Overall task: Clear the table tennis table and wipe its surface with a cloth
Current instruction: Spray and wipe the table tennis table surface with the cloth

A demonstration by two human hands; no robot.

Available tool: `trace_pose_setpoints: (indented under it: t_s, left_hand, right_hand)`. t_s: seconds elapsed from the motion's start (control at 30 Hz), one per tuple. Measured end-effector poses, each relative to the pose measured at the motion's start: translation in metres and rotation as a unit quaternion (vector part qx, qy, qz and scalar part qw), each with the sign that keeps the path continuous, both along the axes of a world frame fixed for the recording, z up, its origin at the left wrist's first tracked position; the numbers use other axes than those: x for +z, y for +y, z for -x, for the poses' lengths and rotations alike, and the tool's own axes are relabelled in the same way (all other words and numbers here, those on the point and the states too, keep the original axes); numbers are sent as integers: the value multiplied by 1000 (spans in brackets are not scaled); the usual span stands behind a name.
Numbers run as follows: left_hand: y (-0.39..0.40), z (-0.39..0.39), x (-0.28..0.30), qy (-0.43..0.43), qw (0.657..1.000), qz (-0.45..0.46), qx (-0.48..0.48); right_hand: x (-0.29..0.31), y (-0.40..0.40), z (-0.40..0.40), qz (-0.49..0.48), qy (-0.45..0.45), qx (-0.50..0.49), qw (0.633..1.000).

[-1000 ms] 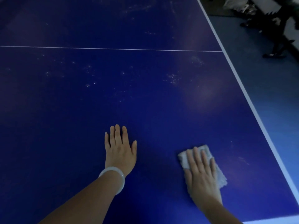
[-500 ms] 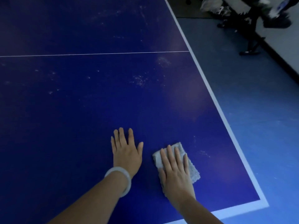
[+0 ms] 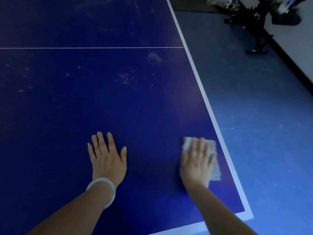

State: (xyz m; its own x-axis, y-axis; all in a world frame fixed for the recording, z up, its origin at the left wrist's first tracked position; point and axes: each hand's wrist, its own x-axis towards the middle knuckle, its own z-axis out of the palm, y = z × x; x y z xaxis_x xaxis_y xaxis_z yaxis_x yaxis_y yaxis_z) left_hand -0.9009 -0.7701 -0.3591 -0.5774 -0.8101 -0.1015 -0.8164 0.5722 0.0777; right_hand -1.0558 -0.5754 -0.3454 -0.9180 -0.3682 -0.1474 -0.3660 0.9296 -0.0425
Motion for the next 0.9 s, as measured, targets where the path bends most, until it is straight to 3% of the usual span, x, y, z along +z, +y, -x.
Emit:
trace_pose_setpoints:
  t_s: [0.1,0.17,0.27,0.33,0.5,0.6,0.73,0.83,0.9]
  left_hand:
    - [1,1,2,15,1000,3,4]
    - [1,1,2,21,1000,4,4]
    - [1,1,1,20,1000,5,2]
    - [1,2,1,24,1000,6,4]
    - [1,2,0,22,1000,11,7]
    - [1,2,0,17,1000,9,11]
    - [1,2,0,17,1000,8,15]
    - [0,3,-1,19,1000,7,13]
    - [-1,3,-1,19,1000,8,13]
  right_hand:
    - [-2,-1,-44,-28,-9,282,959]
    - [-3,35,-51,-13,-24,355,934]
    - [-1,92,-21,-33,-16,341,939]
    - [3,108,12,-37,-18,261,965]
    - [-1,45,72,15,-19,75,997]
    - [-5,5,64,35,-32,15,999]
    - [-5,0,-16,26,-13,162,986]
    - [-11,1,-63,37,-20,316,948]
    - [-13,-12,-51,24,-26,384,923]
